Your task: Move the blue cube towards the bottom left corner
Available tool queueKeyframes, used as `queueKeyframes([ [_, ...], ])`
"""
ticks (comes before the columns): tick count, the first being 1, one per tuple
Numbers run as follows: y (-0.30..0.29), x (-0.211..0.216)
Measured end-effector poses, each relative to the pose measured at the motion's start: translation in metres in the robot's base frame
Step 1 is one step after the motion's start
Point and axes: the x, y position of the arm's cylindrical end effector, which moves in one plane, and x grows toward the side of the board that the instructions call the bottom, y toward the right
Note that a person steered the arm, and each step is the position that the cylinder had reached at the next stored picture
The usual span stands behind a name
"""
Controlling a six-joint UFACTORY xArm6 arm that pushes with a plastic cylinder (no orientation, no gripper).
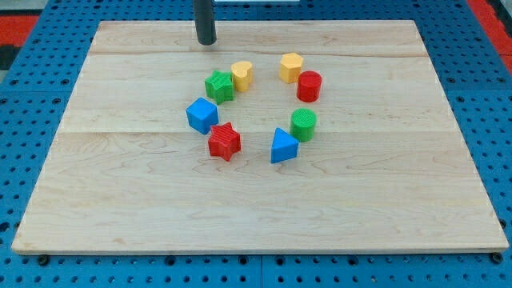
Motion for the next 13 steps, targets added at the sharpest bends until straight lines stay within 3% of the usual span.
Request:
queueKeyframes([
  [1, 0.006, 0.012],
  [3, 0.090, -0.025],
  [4, 0.131, -0.015],
  [5, 0.133, 0.029],
  [8, 0.091, 0.133],
  [9, 0.049, 0.172],
  [10, 0.001, 0.184],
  [11, 0.001, 0.143],
  [13, -0.056, 0.124],
])
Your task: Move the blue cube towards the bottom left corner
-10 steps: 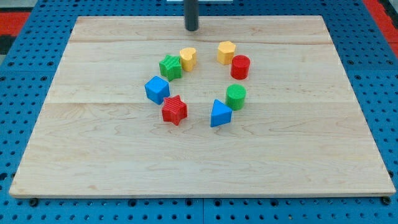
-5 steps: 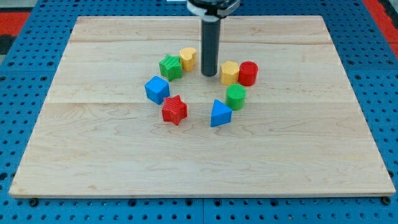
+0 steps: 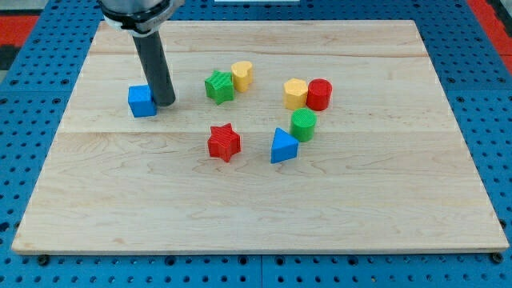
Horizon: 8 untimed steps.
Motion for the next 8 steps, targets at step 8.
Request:
queueKeyframes([
  [8, -0.062, 0.085],
])
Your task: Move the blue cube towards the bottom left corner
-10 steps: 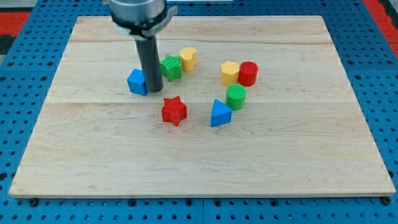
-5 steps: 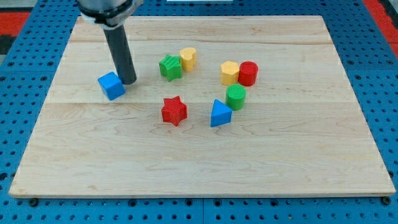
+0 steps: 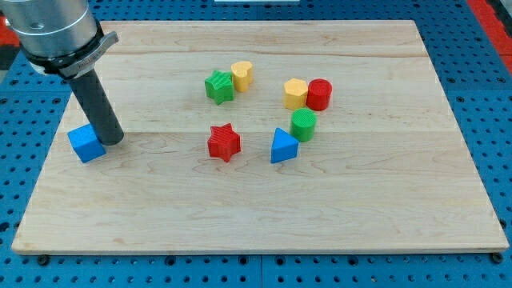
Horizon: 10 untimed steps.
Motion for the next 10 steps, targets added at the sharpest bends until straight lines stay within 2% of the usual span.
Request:
queueKeyframes([
  [1, 0.001, -0.039],
  [2, -0.065, -0.025],
  [3, -0.049, 0.018],
  [4, 0.000, 0.011],
  [5, 0.004, 0.012],
  [7, 0.092, 0.024],
  [8, 0.068, 0.043],
  [9, 0.028, 0.034],
  [10, 0.078, 0.037],
])
